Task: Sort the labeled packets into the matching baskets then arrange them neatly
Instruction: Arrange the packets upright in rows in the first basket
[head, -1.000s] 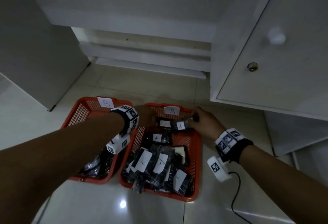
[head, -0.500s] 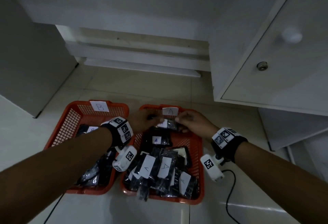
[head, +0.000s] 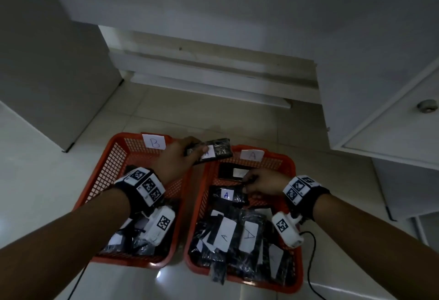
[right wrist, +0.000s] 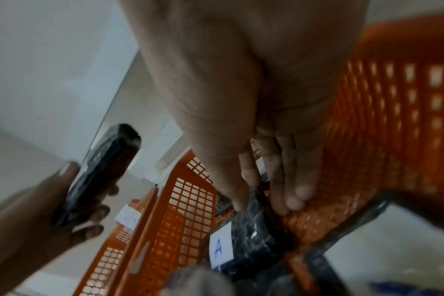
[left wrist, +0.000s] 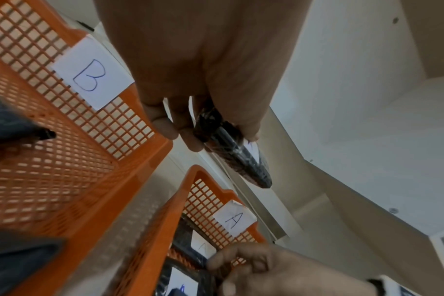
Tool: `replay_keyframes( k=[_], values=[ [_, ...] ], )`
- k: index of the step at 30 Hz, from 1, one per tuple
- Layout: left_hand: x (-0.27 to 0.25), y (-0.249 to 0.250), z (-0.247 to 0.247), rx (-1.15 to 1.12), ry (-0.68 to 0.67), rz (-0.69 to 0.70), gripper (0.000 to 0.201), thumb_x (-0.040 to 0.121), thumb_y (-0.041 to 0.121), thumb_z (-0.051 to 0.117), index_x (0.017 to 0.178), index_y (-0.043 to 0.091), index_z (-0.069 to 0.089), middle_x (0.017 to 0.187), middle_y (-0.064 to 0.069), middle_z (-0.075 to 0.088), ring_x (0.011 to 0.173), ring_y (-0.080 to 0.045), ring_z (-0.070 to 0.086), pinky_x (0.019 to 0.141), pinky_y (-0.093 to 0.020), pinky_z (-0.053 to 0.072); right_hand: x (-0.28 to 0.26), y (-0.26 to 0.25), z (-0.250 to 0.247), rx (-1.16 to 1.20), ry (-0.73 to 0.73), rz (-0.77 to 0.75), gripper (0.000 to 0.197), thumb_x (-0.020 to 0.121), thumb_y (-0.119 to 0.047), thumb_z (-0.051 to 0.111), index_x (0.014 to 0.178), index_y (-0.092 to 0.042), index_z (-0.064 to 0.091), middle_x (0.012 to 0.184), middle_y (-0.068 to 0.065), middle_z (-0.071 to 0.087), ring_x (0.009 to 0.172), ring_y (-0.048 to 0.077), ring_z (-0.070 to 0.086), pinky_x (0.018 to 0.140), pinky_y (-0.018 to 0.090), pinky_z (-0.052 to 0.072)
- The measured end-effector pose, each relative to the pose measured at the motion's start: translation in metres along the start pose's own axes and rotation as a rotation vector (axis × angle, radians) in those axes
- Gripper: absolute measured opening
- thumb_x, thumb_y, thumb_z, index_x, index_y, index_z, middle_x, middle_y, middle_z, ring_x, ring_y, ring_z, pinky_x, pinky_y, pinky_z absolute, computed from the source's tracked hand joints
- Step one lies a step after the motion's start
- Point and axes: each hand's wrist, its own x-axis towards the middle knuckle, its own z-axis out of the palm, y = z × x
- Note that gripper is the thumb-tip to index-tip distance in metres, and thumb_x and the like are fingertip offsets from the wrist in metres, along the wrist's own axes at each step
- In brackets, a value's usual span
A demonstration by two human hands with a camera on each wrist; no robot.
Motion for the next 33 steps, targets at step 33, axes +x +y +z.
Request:
replay_keyframes(
  k=[33],
  values=[
    [-0.055, 0.032, -0.016, -0.027, 0.051, 0.003, 0.028, 0.1, 0.045, 0.057, 0.111, 0.024, 0.071, 0.092, 0.012, 0.073, 0.083, 0.001, 0.068, 0.065, -0.012, 0.047, -0.021, 0.01, -0.02, -0.227, 0.153, -0.07, 0.017, 0.098, -0.035, 0.069, 0.108, -0.022, 0.07, 0.102, -0.006, 0.071, 0.097, 0.014, 0.068, 0.081, 0.028, 0.053]
  ],
)
